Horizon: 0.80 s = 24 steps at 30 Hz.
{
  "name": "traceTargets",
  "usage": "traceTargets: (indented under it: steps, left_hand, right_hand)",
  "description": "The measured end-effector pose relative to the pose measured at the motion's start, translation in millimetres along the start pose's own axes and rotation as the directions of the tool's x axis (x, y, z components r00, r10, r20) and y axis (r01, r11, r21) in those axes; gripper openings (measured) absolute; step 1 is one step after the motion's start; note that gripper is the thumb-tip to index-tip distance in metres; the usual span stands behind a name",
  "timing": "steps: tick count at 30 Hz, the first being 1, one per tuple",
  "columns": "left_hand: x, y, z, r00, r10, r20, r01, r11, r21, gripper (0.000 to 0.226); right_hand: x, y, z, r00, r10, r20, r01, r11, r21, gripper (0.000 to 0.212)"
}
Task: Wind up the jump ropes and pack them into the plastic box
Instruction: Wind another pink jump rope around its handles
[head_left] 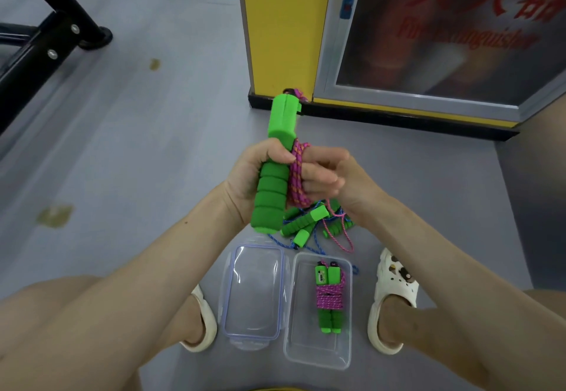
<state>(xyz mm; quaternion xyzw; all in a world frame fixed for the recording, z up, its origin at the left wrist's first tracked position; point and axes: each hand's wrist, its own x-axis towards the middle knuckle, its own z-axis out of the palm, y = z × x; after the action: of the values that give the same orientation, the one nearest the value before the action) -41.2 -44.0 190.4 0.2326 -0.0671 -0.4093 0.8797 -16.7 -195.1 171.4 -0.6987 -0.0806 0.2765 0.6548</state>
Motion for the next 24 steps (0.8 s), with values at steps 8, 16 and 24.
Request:
traceTargets:
  steps: [8,16,24]
  left_hand:
    - [9.7,2.4,2.9,0.874,0.33,-0.356,-0.305,0.944,0.127,0.076]
    - [4.4,15.3,-0.3,0.686,0.486,-0.542,0.411,0.355,0.84,0.021]
    - [-3.1,9.1,-11.7,0.714,0.318,-0.624,0.635,0.081,0.768,0.042]
  right_hand:
    - [-1.8,13.1,5.7,1.0,0.019,-0.008,-0.021,0.943,-0.333,0.021]
    - [-1.1,2.6,-8.3,0.997,-0.024,-0.077,-0.007,0.925,-0.379,0.007]
    - [1.9,-3.7,-12.2,0.983,-0.122,-0.137,0.088,0.968,-0.233,0.013]
